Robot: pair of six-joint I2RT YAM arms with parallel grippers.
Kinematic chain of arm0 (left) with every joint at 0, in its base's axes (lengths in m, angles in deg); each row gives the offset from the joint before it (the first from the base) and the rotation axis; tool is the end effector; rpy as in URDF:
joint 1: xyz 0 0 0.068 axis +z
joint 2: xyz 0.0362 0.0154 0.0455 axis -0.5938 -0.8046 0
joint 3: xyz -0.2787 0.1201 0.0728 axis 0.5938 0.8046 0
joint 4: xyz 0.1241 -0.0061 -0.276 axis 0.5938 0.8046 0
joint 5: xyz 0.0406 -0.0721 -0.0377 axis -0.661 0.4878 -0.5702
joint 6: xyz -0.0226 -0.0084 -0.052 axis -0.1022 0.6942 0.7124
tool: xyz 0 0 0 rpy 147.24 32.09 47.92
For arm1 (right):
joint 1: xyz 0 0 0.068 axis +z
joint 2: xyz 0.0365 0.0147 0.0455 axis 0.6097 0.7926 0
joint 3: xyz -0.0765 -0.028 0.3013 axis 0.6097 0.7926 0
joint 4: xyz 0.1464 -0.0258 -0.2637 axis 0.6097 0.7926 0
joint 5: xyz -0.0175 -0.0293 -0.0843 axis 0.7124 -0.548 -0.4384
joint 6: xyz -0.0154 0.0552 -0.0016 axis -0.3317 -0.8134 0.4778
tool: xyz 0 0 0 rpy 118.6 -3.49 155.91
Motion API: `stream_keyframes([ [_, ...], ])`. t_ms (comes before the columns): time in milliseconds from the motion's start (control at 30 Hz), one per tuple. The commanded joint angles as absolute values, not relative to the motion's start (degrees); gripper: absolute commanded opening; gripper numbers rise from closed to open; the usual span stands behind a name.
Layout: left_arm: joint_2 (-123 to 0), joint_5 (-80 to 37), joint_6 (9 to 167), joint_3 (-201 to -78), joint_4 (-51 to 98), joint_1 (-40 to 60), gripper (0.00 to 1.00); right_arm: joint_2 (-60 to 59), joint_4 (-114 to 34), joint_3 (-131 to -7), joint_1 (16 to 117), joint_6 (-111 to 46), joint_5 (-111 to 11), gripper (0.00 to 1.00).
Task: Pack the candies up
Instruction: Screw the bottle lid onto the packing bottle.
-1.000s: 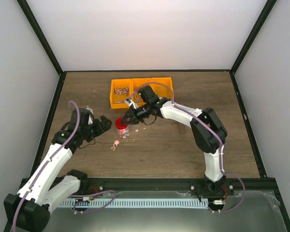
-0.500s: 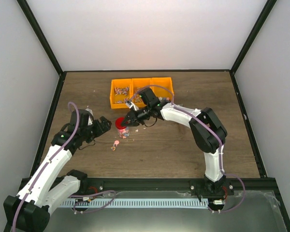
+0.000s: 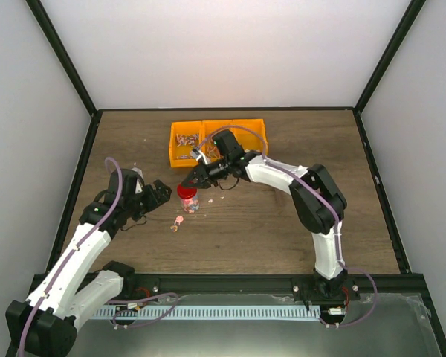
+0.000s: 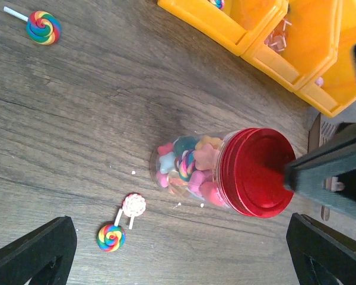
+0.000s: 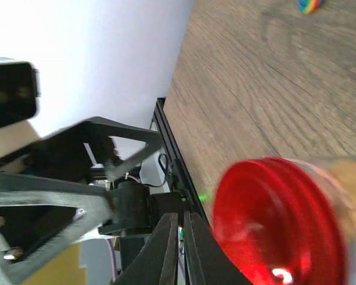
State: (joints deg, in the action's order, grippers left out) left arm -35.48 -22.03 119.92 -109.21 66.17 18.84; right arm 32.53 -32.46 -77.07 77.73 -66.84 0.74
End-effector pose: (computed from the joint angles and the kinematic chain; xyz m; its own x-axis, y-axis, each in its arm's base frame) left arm 0.1817 -0.0635 0.2819 -0.7776 -0.4685 -0.4193 -0.2042 0.8189 -0.5364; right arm 0.3583 0.3477 0.2356 -0.9153 -0.3265 -0.2359 -0.3225 0.2429 0.9149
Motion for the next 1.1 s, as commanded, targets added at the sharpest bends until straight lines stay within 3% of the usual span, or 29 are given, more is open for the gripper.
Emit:
stream_keyframes([
  [0,-34.9,-21.9,119.6,-109.0,66.4,19.2,0.99,35.6,-35.7,-73.1,77.2,-68.1,2.3,0.05],
  [433,-36.1,-21.1,119.8,-108.2,64.6,19.4,0.99,33.2,-36.2,-79.2,76.8,-69.0,5.3,0.05],
  [733,-35.9,-21.3,119.2,-108.7,65.7,19.5,0.99,36.5,-54.1,-67.5,76.2,-77.2,10.5,0.06],
  [1067,-36.9,-20.8,119.1,-108.6,64.6,19.6,0.99,34.3,-51.3,-73.2,75.8,-76.8,11.4,0.07],
])
